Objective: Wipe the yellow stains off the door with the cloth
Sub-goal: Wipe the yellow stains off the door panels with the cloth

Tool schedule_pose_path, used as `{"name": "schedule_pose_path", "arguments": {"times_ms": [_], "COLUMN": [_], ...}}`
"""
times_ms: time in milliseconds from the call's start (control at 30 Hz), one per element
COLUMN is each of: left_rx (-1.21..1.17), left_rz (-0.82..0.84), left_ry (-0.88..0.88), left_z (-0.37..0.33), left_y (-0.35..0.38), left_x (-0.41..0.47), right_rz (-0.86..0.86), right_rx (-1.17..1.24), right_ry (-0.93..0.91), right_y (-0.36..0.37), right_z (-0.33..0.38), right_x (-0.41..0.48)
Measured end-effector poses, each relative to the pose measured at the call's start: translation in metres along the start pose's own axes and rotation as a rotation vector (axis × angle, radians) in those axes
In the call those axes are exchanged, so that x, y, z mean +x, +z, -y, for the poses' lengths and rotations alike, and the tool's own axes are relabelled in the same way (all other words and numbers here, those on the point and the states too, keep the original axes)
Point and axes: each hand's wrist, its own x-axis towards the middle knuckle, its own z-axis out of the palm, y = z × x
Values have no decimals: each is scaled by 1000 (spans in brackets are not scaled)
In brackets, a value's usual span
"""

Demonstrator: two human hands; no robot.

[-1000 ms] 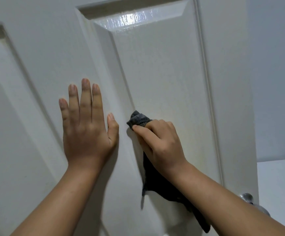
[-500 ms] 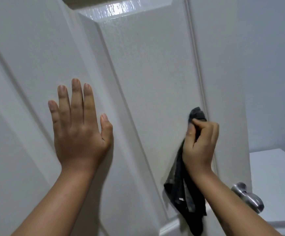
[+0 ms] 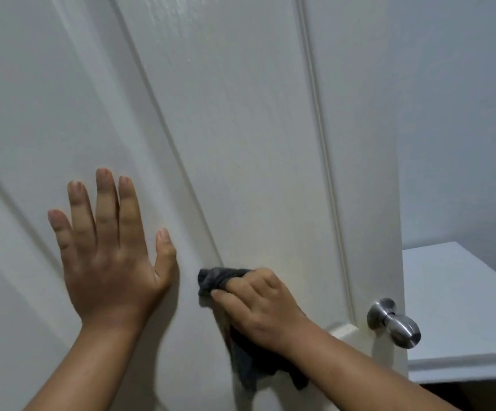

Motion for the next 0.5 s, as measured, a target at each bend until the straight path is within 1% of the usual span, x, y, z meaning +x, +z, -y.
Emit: {"name": "schedule_pose_path", "arguments": {"times_ms": [33,67,133,167,200,233,267,300,333,367,400,433,467,500], "left_rx": [-4,-7,5,15,21,22,27,31,35,43,56,67,72,74], "left_rz": [-2,-5,-2,0,-1,-1,-2,-3,-6,-11,-8,0,10,18], "left_ry": [-4,-9,-8,-2,11,22,28,23,18,16,19,21,27,34], "left_z": [0,-2,-5,-7,-8,-10,-10,-11,-12,-14,-16,-18,-20,-23], "left_y": [1,2,5,7,9,10,11,12,12,13,14,16,18,20], "left_x": [-4,-10,-22,-30,-37,-43,-48,-53,-58,-63,-70,-78,-85,-92], "right_rz": [13,-27,-239,-305,-286,-208,-113,-31,-1,-27,-115,-253,-374,-418], "right_rx": [8,-11,0,-1,-21,-28,-11,9,23,20,8,29,48,38], "right_ry": [-53,72,616,758,734,549,295,94,23,98,310,604,834,909], "right_y": [-4,-7,-7,-4,1,6,8,6,2,0,-1,0,1,3], "right_z": [-8,-18,-28,-22,-9,4,15,15,8,-2,-10,-14,-15,-8], "right_x": [-3,-4,-1,-2,-5,-13,-24,-34,-37,-37,-36,-32,-29,-28]}}
